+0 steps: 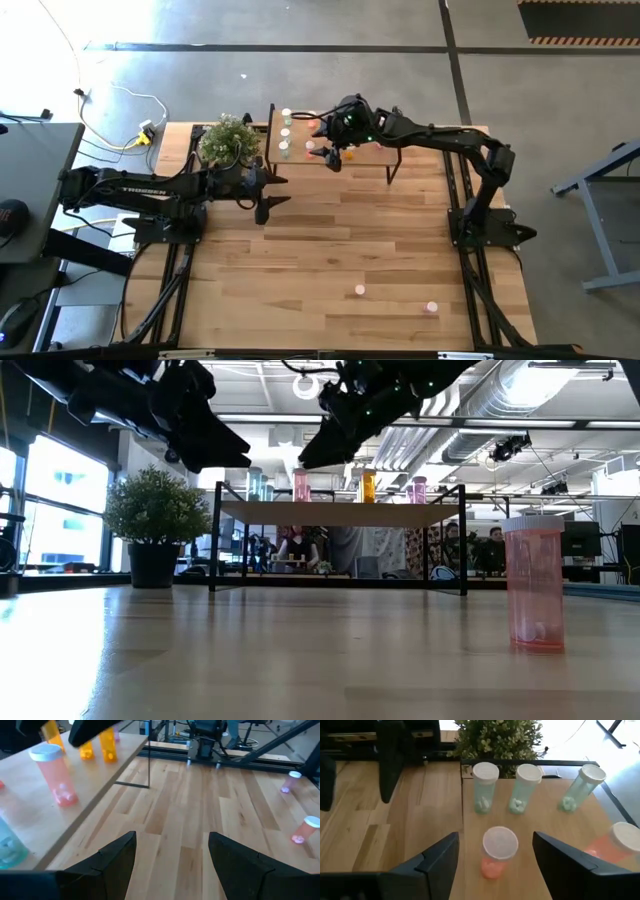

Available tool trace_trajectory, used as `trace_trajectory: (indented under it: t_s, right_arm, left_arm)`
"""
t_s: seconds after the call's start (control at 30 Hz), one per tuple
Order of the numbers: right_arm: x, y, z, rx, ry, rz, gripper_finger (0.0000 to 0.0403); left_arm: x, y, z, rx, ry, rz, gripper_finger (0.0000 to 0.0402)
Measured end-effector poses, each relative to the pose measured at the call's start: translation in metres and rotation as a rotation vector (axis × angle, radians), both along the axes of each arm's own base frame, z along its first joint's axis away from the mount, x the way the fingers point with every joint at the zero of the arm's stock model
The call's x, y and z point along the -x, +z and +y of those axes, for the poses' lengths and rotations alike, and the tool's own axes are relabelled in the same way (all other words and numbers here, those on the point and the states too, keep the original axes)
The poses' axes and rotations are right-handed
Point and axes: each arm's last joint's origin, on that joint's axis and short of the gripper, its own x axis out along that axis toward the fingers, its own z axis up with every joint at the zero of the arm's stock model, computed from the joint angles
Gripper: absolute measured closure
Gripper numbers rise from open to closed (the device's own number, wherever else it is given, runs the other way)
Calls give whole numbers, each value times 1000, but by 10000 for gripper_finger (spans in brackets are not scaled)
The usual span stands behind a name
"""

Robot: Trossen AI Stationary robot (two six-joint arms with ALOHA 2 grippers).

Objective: Pick and place medicine bottles onto shelf by color
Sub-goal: Put the top pink pill bottle on the shelf aligned with the other pink pill bottle

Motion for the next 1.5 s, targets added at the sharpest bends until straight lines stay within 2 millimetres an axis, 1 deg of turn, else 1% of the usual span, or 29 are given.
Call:
trace_trajectory:
  t_s: [0.13,0.4,0.53,0.8,0.9,1.23,1.37,1.5]
  right_arm:
    - [-4,-6,-2,4,-8,4,158]
    - [-4,-7,-4,23,-42,14,158]
    - [-8,-14,-3,6,-18,22,158]
    - [-13,-23,-5,-13,-24,32,161]
    - [-13,-22,-5,-12,-26,24,176]
    - [-13,-22,-5,-19,-30,22,256]
    - [-13,-22,-5,-19,-30,22,273]
    - [-13,-22,-5,-19,-30,22,279]
  left_arm:
    - [0,0,1,9,5,0,163]
    - [0,0,1,10,0,1,163]
    - [0,0,1,10,0,-1,163]
    - [0,0,1,10,2,2,163]
    - [0,-1,1,10,4,5,163]
    - [0,-1,1,13,5,4,163]
    - [0,-1,1,13,5,4,163]
    - [0,-1,1,12,5,4,163]
